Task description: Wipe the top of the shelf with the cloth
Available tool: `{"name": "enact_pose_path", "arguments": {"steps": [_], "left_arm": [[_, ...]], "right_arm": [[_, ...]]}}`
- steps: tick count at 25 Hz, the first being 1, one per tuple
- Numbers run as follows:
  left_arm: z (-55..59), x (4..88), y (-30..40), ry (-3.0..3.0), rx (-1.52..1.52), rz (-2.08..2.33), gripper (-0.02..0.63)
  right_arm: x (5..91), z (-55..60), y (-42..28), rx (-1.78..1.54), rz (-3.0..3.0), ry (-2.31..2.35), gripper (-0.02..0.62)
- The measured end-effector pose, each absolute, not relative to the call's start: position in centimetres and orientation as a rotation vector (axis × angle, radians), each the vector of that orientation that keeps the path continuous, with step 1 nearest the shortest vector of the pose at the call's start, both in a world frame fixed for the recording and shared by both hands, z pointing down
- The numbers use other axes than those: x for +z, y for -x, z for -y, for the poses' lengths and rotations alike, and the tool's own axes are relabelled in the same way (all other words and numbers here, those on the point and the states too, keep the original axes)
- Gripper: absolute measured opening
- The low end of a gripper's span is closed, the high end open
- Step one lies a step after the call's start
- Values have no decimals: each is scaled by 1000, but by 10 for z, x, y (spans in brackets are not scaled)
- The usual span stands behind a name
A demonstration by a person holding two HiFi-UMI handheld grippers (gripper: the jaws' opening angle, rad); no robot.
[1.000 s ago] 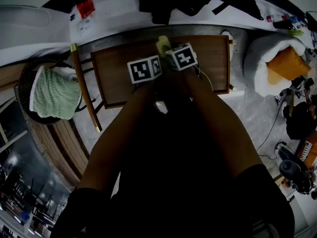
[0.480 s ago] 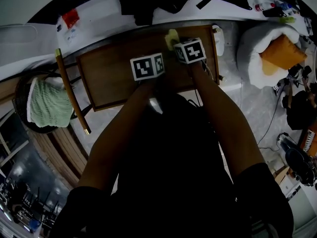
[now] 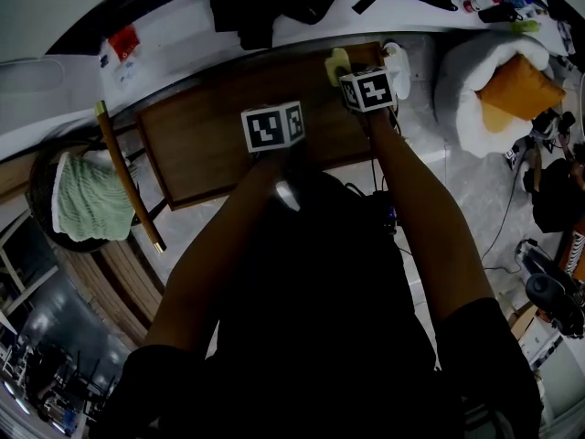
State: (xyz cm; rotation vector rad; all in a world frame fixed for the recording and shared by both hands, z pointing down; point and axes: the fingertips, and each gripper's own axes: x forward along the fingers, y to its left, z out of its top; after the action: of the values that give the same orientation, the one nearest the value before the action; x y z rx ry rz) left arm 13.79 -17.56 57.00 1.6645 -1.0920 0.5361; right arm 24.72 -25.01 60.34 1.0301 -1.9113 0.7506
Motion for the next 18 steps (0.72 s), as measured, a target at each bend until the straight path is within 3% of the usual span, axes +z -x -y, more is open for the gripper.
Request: {"name": "enact_pose_path", "arguments": {"steps": [18], "left_arm": [[165, 553, -103, -1641, 469, 1145, 12]], "right_arm": [[599, 273, -313, 813, 1676, -1289, 49]]}}
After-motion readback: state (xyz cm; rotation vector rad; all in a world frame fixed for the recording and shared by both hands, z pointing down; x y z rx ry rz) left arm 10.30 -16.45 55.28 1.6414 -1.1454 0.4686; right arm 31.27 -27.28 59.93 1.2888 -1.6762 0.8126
